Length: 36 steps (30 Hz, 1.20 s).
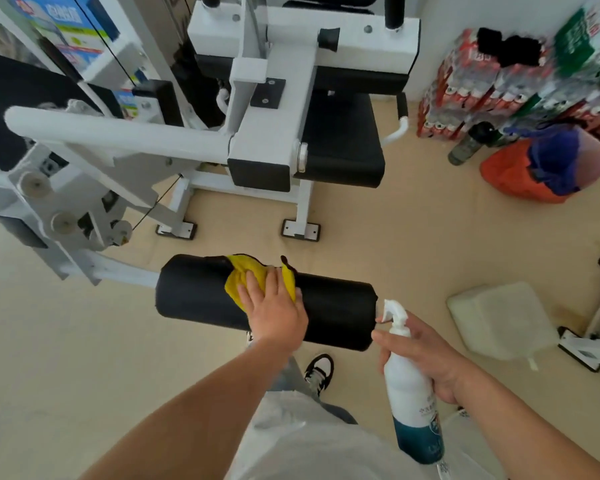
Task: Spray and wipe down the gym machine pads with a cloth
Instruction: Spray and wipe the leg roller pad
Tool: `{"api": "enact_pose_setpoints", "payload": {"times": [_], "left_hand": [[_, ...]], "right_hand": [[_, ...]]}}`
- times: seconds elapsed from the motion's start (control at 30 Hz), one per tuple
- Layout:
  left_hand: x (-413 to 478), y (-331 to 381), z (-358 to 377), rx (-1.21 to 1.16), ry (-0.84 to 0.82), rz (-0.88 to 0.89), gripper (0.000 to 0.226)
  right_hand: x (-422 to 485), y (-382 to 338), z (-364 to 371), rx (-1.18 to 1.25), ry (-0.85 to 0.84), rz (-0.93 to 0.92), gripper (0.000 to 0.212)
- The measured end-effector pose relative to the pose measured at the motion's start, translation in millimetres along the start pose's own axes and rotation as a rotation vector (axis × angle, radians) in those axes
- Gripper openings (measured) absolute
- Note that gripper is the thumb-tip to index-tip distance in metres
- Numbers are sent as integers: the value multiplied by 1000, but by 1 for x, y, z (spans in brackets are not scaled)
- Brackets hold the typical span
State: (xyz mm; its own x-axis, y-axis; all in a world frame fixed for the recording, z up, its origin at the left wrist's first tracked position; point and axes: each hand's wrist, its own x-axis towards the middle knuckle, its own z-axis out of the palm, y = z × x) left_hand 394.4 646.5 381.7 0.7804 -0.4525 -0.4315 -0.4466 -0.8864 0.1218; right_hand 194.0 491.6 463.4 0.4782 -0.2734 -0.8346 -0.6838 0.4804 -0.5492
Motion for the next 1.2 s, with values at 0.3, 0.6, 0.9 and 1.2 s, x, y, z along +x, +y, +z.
{"api": "enact_pose_setpoints", "payload": {"times": [0.3, 0.6, 0.9, 1.2], "left_hand": [[-24, 28, 24, 330, -102, 985, 76], [13, -167, -20, 114, 107, 23, 67], [-35, -35, 11, -87, -34, 90, 78], [-79, -10, -9, -443, -333, 725, 33]], "right_hand": [[-8, 3, -7, 6, 39, -19, 74], [1, -16, 18, -45, -45, -29, 78], [0, -19, 39, -96, -63, -48, 81], [-7, -45, 64, -129, -104, -64, 74]]}}
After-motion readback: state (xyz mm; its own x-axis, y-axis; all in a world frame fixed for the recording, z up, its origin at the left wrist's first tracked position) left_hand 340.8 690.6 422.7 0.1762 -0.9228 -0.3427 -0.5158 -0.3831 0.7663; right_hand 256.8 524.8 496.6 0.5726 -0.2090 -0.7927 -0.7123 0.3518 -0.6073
